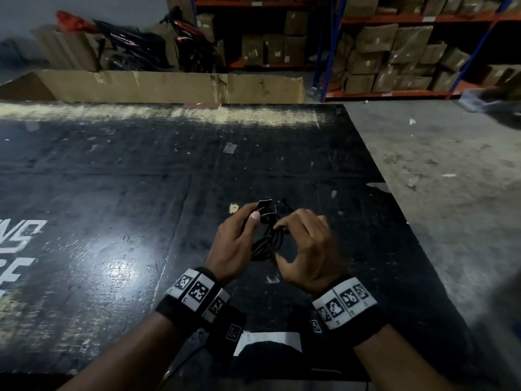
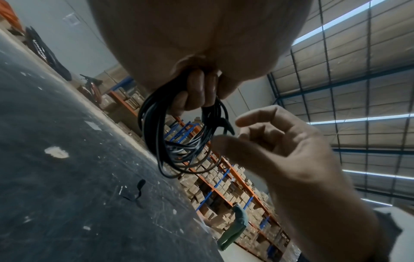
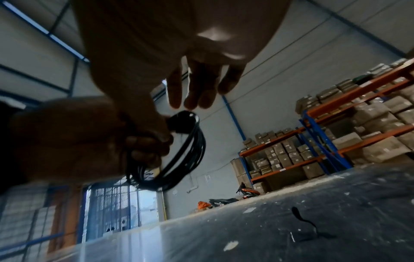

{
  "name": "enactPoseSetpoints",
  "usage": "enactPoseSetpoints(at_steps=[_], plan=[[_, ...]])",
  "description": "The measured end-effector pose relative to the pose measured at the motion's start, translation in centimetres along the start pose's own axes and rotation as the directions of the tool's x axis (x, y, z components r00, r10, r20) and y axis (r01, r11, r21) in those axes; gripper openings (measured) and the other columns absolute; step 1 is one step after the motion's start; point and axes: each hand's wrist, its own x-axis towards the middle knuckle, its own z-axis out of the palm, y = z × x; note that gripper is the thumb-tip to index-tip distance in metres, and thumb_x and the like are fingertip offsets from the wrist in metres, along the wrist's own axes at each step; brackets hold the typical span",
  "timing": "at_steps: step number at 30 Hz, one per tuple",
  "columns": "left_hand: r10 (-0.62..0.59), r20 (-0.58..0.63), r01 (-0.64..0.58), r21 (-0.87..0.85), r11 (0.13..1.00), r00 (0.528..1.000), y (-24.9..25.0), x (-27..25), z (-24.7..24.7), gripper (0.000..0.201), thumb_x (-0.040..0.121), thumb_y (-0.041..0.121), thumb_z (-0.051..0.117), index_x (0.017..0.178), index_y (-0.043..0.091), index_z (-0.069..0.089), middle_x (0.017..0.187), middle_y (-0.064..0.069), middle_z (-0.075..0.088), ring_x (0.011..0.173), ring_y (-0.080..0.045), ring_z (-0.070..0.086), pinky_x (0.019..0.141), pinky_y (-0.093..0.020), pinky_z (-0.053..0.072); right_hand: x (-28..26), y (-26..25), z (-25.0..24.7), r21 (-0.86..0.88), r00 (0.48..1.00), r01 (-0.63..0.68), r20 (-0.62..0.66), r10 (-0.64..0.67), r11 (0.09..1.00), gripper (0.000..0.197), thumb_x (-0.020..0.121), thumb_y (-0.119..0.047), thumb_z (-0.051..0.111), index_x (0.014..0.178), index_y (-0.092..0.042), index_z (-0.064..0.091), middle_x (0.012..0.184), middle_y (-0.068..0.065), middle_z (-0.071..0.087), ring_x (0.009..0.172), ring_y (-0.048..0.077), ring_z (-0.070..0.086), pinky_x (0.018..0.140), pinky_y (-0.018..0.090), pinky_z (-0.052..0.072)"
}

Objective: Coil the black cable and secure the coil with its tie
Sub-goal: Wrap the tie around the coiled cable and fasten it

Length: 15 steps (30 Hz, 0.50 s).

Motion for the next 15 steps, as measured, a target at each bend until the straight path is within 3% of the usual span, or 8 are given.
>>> enactPoseSetpoints(at_steps=[2,4,5,7,9,12,14,15], plan=[[0.008,0.005,-0.008,-0.023,1.000,1.000,0.1,0.1,0.2,0.032,0.110,0.021,0.042,0.131,0.015,0.065,0.097,0.005,0.059,0.063,0.005,0.052,0.063,-0.012,0.038,-0.1,0.0,1.0,-0.067,0.999,-0.015,-0.046,0.012,0.998,0.026,0.067,-0.020,0.077,0.090,-0.014,0.066,0.087,0.002,0.062,0.081,0.023,0.059,0.071,0.036,0.042],[0.000,0.012,0.000,-0.042,0.999,1.000,0.2,0.1,0.2,0.032,0.110,0.018,0.042,0.131,0.013,0.065,0.081,0.008,0.060,0.066,0.013,0.055,0.063,-0.009,0.038,0.0,0.2,1.5,-0.092,0.995,-0.040,-0.093,0.031,0.995,0.019,0.072,-0.015,0.075,0.089,-0.014,0.066,0.085,0.002,0.062,0.079,0.024,0.059,0.071,0.033,0.041],[-0.001,0.018,0.002,-0.042,0.999,1.000,0.2,0.1,0.3,0.031,0.110,0.017,0.042,0.130,0.012,0.065,0.073,0.019,0.061,0.068,0.015,0.055,0.063,-0.008,0.039,0.1,0.4,1.6,-0.084,0.994,-0.046,-0.108,0.036,0.995,0.018,0.073,-0.013,0.074,0.089,-0.014,0.067,0.085,0.002,0.063,0.078,0.023,0.060,0.071,0.031,0.040],[0.001,0.037,0.000,-0.031,1.000,0.999,0.4,0.0,0.3,0.032,0.110,0.016,0.042,0.131,0.012,0.066,0.076,0.033,0.064,0.069,0.015,0.056,0.064,-0.007,0.039,0.3,0.7,1.6,-0.062,0.994,-0.019,-0.112,0.012,0.998,0.017,0.072,-0.011,0.073,0.089,-0.013,0.069,0.084,0.002,0.064,0.078,0.022,0.061,0.071,0.031,0.042],[0.004,0.041,-0.004,-0.007,1.000,0.999,0.4,-0.1,0.0,0.032,0.110,0.017,0.043,0.131,0.015,0.066,0.084,0.032,0.068,0.074,0.014,0.059,0.068,-0.008,0.041,0.3,0.7,1.4,-0.037,0.996,0.025,-0.089,-0.028,0.999,0.015,0.072,-0.009,0.074,0.087,-0.013,0.070,0.083,0.002,0.064,0.077,0.022,0.061,0.067,0.035,0.046],[0.007,0.054,-0.010,0.065,0.998,0.998,0.1,-0.3,-0.4,0.033,0.109,0.027,0.043,0.134,0.023,0.065,0.109,0.019,0.074,0.101,0.005,0.068,0.085,-0.025,0.055,0.3,0.4,0.7,0.039,0.998,0.020,-0.059,-0.017,0.999,0.019,0.073,-0.003,0.073,0.090,-0.011,0.070,0.089,0.002,0.063,0.081,0.020,0.060,0.071,0.033,0.047],[0.013,0.095,-0.025,0.127,0.992,0.995,-0.2,-0.5,-0.8,0.036,0.107,0.035,0.042,0.135,0.028,0.063,0.122,0.012,0.074,0.115,-0.003,0.067,0.099,-0.038,0.056,0.8,0.6,0.2,0.146,0.999,-0.005,-0.049,0.012,0.989,0.017,0.075,-0.002,0.073,0.090,-0.009,0.071,0.099,0.004,0.064,0.094,0.020,0.062,0.081,0.035,0.051],[0.018,0.119,-0.036,0.154,0.987,0.993,-0.3,-0.7,-1.0,0.038,0.106,0.039,0.041,0.136,0.030,0.062,0.124,0.011,0.074,0.117,-0.004,0.067,0.100,-0.042,0.056,1.2,0.8,0.0,0.220,0.999,-0.019,-0.037,0.028,0.975,0.015,0.077,-0.002,0.073,0.090,-0.008,0.071,0.106,0.004,0.066,0.101,0.021,0.063,0.087,0.036,0.052]])
